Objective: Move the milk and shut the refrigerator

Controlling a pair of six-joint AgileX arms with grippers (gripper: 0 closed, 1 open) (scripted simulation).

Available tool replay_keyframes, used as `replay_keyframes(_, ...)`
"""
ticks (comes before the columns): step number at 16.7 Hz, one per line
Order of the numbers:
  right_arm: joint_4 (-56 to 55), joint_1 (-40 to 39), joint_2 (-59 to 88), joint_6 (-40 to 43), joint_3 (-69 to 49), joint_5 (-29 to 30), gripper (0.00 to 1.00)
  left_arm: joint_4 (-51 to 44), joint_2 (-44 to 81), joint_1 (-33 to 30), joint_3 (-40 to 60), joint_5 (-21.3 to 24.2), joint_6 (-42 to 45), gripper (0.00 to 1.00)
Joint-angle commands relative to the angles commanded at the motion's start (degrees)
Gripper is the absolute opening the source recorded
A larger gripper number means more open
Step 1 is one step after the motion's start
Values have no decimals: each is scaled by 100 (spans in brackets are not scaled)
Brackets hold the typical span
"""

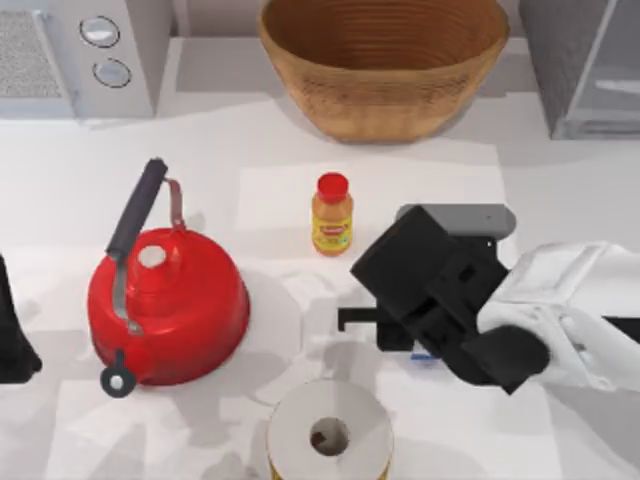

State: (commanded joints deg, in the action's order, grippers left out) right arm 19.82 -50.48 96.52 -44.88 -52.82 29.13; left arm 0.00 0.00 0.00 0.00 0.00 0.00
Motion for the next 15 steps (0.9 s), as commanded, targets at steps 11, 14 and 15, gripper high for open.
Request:
replay_keyframes(11,-7,206,-188,190,-118,-116,0,0,0,0,0,0,0,100)
replay_keyframes(14,-898,693,-197,619,143,-374,0,0,0,0,0,0,0,100)
replay_keyframes(15,-1307,912,-201,811,277,-489,0,0,0,0,0,0,0,100)
